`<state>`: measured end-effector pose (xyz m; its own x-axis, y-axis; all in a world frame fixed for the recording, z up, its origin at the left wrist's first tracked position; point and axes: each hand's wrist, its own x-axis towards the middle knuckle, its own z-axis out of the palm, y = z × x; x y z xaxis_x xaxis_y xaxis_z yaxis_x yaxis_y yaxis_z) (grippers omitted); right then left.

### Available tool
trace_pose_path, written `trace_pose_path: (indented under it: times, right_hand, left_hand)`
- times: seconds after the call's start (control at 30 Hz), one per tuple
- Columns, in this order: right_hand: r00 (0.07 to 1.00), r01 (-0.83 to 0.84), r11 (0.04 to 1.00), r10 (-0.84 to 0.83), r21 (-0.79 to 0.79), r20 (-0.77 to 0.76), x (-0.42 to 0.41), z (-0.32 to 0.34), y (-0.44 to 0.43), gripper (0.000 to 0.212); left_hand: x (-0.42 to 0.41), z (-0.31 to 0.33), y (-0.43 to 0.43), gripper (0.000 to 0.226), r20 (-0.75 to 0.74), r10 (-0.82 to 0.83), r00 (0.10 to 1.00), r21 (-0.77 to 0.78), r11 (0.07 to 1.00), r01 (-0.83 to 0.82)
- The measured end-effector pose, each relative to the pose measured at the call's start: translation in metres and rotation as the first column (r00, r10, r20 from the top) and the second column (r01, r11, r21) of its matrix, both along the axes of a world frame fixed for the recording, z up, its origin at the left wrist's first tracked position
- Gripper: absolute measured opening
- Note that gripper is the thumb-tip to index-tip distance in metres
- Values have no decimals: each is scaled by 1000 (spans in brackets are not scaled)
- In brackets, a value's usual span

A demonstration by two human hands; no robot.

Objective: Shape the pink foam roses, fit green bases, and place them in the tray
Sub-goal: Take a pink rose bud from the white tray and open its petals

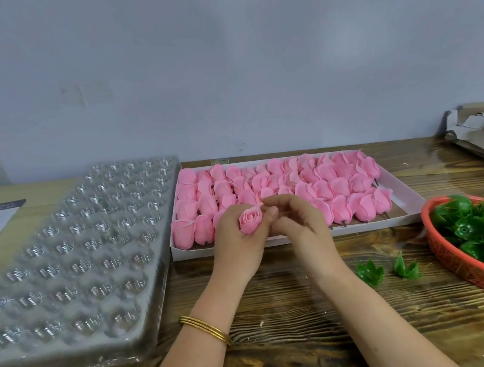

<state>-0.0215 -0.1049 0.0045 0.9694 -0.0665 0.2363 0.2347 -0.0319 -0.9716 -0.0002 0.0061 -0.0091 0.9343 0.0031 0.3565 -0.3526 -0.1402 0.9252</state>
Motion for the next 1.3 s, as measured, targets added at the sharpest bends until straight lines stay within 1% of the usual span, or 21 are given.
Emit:
trace_pose_path:
  times: [0.07, 0.13, 0.17, 0.2, 0.27, 0.33, 0.43, 0.6, 0.77, 0.9, 0.97, 1.03, 1.07, 1.13, 1.17, 1.2, 1.23, 1.3]
  right_hand:
    - [1000, -17, 997, 19, 74, -19, 0, 2, -1, 32]
    - [999, -24, 996, 25, 91, -19, -1, 3, 0, 27]
    - [1000, -19, 997, 20, 76, -12, -2, 4, 1, 23]
    - [1000, -10, 999, 10, 52, -4, -2, 3, 2, 18]
    - [1000, 11, 1000, -11, 6, -2, -2, 2, 2, 15]
    - [1000, 18, 1000, -18, -4, -18, -2, 2, 2, 16]
    - [999, 10, 1000, -10, -8, -34, -1, 2, 2, 20]
    - [1000, 11, 998, -12, -62, -13, 1, -2, 3, 26]
    - [1000, 21, 996, -21, -85, 1, 2, -3, 4, 27]
    - [999, 38, 994, -38, -103, 5, 2, -5, 5, 24]
    - [999, 54, 994, -54, -95, 7, 2, -6, 6, 19]
    - [998, 65, 996, -65, -59, 17, 2, -6, 7, 11]
    - [998, 67, 997, -66, -33, 14, 3, -6, 7, 11]
    - [998, 54, 998, -54, 24, -11, 4, -6, 6, 17]
    - [999, 41, 999, -40, 29, -15, 4, -6, 5, 18]
    - [1000, 27, 1000, -26, 14, -9, 4, -6, 5, 22]
    - [1000, 15, 1000, -14, -21, 7, 3, -5, 5, 30]
    - [999, -22, 996, 25, -83, 36, 1, -5, 7, 45]
  left_hand:
    - [0, -1, 0, 24, 40, 24, 999, 105, 994, -28]
    - [-1, -2, -2, 13, 29, -6, 1000, 135, 991, 2]
    - [-2, -3, -3, 8, 22, -20, 1000, 125, 992, 17]
    - [-4, -2, -3, 10, 25, -24, 999, 105, 994, 22]
    - [-5, -2, -4, 21, 50, -16, 999, 83, 996, 11]
    - [-6, 0, -3, 26, 66, -10, 998, 106, 994, 3]
    - [-7, 0, -3, 27, 67, -8, 998, 116, 993, 0]
    - [-8, 1, -4, 33, 57, -8, 998, 123, 992, 1]
    - [-8, -1, -4, 25, 29, 2, 1000, 107, 994, -5]
    - [-7, -2, -3, 26, 4, 28, 1000, 109, 994, -28]
    - [-6, -2, -3, 21, -6, 46, 999, 114, 992, -45]
    - [-5, -3, -2, 14, -2, 63, 998, 110, 992, -62]
    - [-5, -4, -2, 14, 15, 83, 996, 112, 990, -84]
    - [-3, -5, -2, 19, 46, 140, 989, 104, 984, -145]
    - [-3, -5, -2, 20, 48, 168, 985, 75, 982, -171]
    - [-2, -5, -2, 18, 39, 189, 981, 26, 981, -190]
    - [-1, -4, -1, 17, 19, 198, 980, -28, 980, -197]
    - [0, -5, -1, 22, -38, 168, 985, -139, 975, -172]
